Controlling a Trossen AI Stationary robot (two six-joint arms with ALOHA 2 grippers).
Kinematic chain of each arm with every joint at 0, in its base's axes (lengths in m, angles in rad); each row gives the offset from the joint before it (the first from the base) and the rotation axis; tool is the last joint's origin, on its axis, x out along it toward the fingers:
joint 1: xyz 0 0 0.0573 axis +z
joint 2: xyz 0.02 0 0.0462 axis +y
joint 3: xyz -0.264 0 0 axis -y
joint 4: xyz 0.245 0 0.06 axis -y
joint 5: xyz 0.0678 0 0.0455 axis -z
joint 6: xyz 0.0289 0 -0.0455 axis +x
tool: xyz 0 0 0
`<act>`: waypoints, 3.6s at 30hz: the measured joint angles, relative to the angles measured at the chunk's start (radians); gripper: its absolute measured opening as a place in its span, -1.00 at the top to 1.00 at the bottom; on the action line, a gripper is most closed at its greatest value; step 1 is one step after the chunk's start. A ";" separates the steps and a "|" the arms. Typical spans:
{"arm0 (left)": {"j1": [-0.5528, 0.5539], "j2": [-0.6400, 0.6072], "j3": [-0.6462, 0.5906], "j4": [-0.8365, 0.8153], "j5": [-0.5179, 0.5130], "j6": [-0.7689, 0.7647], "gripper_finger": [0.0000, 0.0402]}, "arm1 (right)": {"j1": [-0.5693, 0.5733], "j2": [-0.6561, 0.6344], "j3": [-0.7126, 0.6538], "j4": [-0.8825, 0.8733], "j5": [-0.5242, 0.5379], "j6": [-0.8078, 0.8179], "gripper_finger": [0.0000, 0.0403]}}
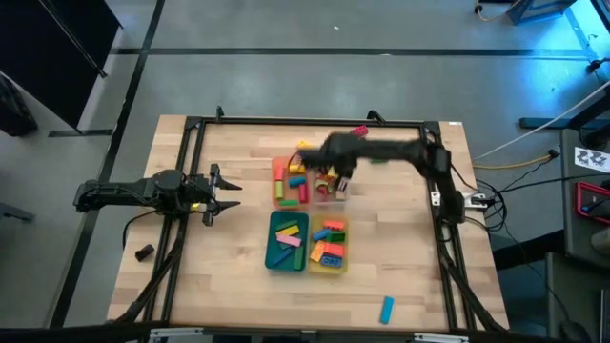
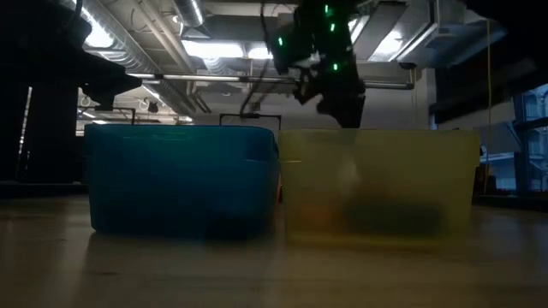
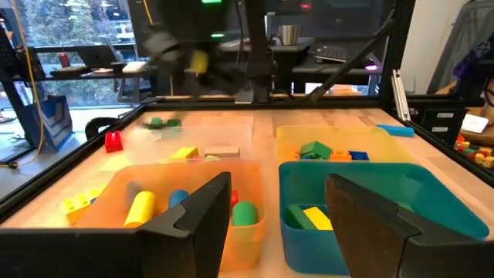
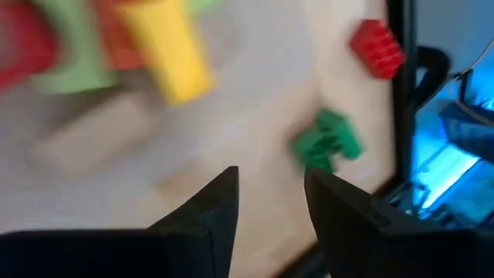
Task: Sort blocks by size
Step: Put the red game piece into the yellow bin
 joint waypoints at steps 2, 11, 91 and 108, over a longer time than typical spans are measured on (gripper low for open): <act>0.000 0.000 0.000 0.000 0.000 0.000 0.03 | -0.080 0.000 0.000 0.008 0.010 -0.129 0.26; 0.000 0.000 0.000 0.000 0.000 0.000 0.03 | -0.370 0.000 0.000 0.131 -0.017 -0.340 0.25; 0.000 0.000 0.000 0.000 0.001 0.000 0.03 | -0.572 0.196 -0.034 0.452 -0.211 -1.171 0.12; 0.000 0.000 0.000 0.000 0.001 0.000 0.03 | -0.479 0.196 -0.005 0.313 -0.020 -1.164 0.26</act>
